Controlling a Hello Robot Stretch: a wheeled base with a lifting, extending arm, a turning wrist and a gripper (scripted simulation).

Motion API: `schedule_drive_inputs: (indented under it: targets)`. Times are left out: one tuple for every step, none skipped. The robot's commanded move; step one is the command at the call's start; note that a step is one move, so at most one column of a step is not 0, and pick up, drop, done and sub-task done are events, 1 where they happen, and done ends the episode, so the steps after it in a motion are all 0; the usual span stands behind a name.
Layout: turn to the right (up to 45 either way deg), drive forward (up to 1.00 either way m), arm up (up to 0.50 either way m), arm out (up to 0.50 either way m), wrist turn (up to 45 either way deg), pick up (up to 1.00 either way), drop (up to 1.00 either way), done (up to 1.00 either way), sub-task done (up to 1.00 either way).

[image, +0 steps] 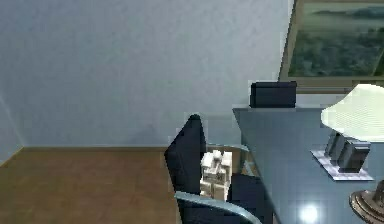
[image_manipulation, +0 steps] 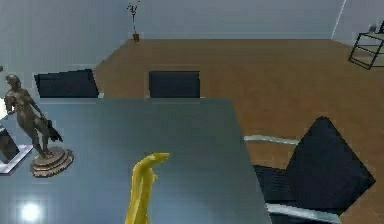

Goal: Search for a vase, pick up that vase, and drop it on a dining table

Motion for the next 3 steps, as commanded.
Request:
schedule_drive_inputs:
  targets:
    - [-45.0, 0.0, 0.0, 0.0, 0.0, 0.0, 0.0, 0.0, 0.0]
    - [-45.0, 0.0, 0.0, 0.0, 0.0, 0.0, 0.0, 0.0, 0.0]
    - [-9.0, 0.0, 0.0, 0.0, 0.0, 0.0, 0.0, 0.0, 0.0]
